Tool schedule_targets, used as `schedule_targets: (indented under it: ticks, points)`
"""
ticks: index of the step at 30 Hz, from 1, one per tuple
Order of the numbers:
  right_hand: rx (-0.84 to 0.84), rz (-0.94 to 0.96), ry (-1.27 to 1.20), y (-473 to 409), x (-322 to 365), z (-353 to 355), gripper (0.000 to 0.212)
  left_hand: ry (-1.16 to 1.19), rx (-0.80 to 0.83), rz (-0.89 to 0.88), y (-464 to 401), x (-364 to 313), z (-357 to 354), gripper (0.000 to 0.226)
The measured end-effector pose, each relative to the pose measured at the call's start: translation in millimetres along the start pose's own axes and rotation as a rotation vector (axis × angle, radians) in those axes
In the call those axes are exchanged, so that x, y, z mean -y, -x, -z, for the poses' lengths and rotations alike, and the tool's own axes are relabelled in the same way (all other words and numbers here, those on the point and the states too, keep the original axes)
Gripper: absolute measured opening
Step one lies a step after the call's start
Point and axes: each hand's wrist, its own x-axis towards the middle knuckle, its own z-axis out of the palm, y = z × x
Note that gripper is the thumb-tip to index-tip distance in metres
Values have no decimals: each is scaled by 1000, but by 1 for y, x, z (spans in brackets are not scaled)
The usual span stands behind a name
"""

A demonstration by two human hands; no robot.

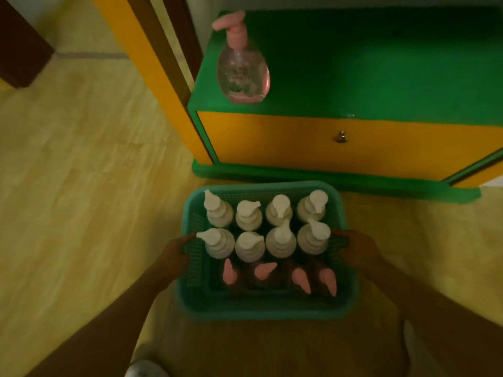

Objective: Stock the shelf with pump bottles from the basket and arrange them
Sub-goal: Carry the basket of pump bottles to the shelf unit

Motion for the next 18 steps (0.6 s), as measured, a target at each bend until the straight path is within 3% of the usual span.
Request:
schedule_targets:
  ticks: [7, 11, 14, 18]
  points:
    - [-16, 55, 82, -4, -4, 2, 42, -32, -83, 27, -13, 5, -8, 34]
    - [-23, 64, 188, 12, 0, 6, 31, -81, -127, 3, 0, 1, -6, 33]
    - [-45, 131, 224, 27, 8, 19, 23, -205, -255, -62, 4, 6, -15, 28]
    - [37, 120, 141, 52, 18, 39, 25, -174, -505, -160, 55, -38, -34, 16]
